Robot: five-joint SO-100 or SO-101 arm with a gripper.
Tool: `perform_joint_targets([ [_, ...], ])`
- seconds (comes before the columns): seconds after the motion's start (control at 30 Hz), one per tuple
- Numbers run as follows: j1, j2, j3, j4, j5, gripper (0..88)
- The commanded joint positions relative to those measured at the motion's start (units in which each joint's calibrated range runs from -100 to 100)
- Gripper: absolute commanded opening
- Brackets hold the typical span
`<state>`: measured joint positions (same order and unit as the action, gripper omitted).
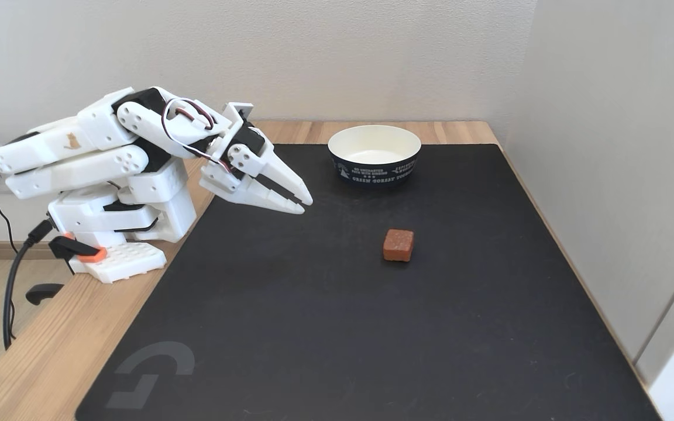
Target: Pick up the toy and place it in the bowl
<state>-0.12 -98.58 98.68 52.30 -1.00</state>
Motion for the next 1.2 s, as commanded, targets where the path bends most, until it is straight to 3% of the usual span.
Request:
perform_joint_targets([
  [0.0,0.08,-0.50,0.87,0.20,0.17,2.4],
  [0.8,0.17,-0.50,0.87,0.20,0.01,2.4],
  [0.93,3.85,-0.58,0.87,-0.14,-0.30,2.8],
  [1.03,3.68,-0.58,0.87,0.20,-0.30,11.7],
  [1.17,1.59,-0.58,0.87,0.20,-0.30,39.9],
])
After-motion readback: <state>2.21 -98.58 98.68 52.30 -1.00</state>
